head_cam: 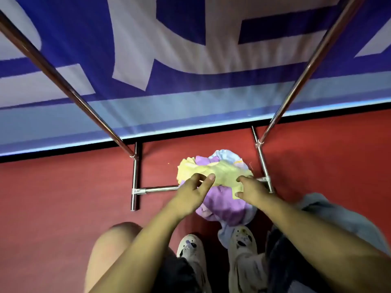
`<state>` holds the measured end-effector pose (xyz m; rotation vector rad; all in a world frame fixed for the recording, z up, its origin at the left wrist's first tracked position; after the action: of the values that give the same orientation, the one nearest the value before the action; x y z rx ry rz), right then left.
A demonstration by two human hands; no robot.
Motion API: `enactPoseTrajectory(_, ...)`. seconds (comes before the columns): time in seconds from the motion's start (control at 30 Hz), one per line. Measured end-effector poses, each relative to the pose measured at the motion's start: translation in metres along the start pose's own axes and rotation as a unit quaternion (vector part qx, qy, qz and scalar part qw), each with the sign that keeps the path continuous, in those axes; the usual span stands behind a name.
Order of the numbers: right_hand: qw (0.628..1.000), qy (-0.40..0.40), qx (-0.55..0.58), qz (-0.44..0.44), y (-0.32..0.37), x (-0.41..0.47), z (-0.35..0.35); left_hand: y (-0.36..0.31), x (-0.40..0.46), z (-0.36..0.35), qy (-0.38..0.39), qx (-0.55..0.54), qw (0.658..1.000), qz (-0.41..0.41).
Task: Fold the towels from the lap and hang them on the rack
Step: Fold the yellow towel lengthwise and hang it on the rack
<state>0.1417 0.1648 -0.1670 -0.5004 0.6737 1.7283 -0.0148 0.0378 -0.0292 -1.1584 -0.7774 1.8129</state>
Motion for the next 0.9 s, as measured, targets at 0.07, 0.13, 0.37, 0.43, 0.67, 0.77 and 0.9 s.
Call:
enactPoseTrajectory(0.07, 0.999, -0.001, -0.023, -0.022, 0.001, 0.02, -0.017, 0.017, 0.015, -0.001, -0.001, -0.004, 1.0, 0.009)
enactPoseTrajectory(0.13, 0.999, -0.011, -0.042, -0.032, 0.002, 0.038, -0.032, 0.032, 0.028, 0.0, -0.003, 0.008, 1.0, 0.02)
enactPoseTrajectory(0.37, 0.99, -0.099, -0.078, -0.056, 0.023, 0.088, -0.061, 0.059, 0.044, 0.01, -0.034, -0.013, 0.999, 0.041)
enactPoseTrajectory(0.43, 0.991, -0.104, -0.068, -0.057, 0.025, 0.095, -0.065, 0.064, 0.044, 0.012, -0.026, -0.012, 0.998, 0.05)
enactPoseTrajectory(0.67, 0.996, -0.075, 0.044, -0.038, 0.024, 0.077, -0.035, 0.063, 0.054, 0.025, -0.001, 0.055, 0.997, 0.05)
enactPoseTrajectory(0.77, 0.985, -0.068, 0.154, -0.03, 0.032, 0.056, -0.012, 0.056, 0.058, 0.024, 0.014, 0.089, 0.996, 0.015)
enactPoseTrajectory(0.9, 0.974, -0.033, 0.223, 0.021, 0.057, 0.009, 0.024, 0.035, 0.046, 0.021, 0.008, 0.143, 0.987, -0.074)
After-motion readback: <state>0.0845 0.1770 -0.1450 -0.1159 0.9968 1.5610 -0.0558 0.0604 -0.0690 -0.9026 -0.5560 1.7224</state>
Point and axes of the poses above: each hand's wrist, its own x-axis towards the middle knuckle, its own z-axis out of the back of the hand, y = z × x, the point moved 5 cm from there along x, towards the middle knuckle, and after that the axes turned 13 degrees about -z, right-handed, at the moved point
